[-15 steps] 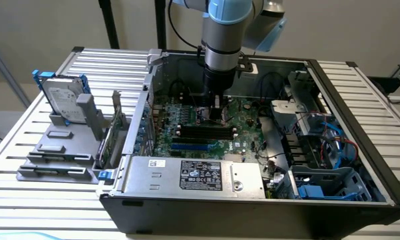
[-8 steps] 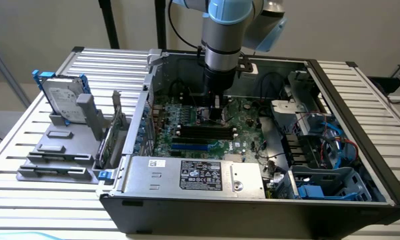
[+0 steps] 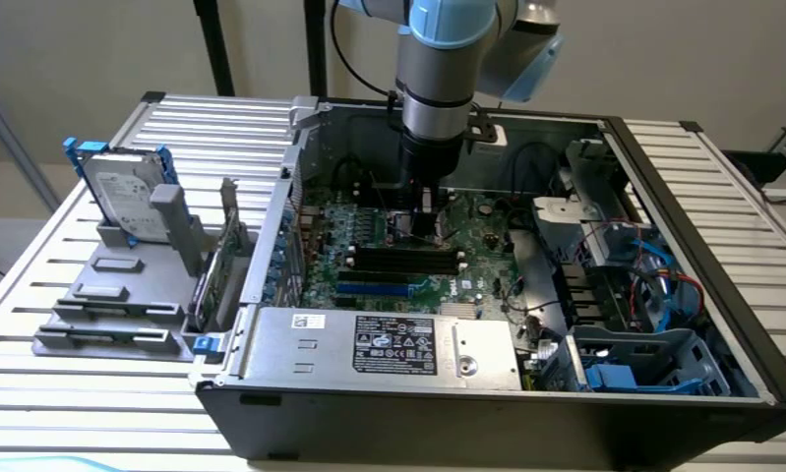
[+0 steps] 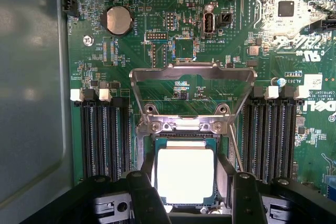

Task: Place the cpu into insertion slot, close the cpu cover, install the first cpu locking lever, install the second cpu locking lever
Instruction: 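Place the cpu into insertion slot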

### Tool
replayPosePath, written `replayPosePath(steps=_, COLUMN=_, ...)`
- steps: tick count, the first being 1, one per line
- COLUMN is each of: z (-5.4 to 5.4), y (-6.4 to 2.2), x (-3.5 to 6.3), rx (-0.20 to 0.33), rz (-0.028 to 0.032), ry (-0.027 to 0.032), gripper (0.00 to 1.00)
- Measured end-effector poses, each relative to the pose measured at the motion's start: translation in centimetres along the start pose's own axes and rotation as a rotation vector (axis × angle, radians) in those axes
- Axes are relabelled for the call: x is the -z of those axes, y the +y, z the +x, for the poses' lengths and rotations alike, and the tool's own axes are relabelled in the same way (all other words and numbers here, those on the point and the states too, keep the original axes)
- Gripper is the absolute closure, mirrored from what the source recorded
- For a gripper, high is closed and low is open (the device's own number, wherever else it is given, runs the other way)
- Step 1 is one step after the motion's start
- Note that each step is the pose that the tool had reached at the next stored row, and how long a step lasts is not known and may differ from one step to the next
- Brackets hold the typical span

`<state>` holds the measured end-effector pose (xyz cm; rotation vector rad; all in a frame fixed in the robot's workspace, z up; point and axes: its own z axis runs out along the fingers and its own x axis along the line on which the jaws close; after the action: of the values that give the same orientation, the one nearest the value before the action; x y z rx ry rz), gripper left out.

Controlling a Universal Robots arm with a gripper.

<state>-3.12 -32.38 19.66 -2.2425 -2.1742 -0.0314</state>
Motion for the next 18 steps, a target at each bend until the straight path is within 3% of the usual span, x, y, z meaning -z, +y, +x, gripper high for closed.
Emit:
replayPosePath(steps=1, z=0.0, y=0.00, x=0.00, rx=0.000, rz=0.0000, ry=-0.0003, gripper=0.44)
replayPosePath(steps=2, z=0.0, y=0.00, x=0.01, rx=0.000, rz=0.0000, ry=-0.0004, gripper=0.38)
replayPosePath(steps=9, z=0.0, y=-0.01, x=0.18, rx=0.000, rz=0.0004, ry=-0.0011, gripper=0.38)
replayPosePath(steps=18, z=0.0, y=-0.12, x=1.68, rx=0.000, rz=0.0006, ry=-0.0010, gripper=0.40)
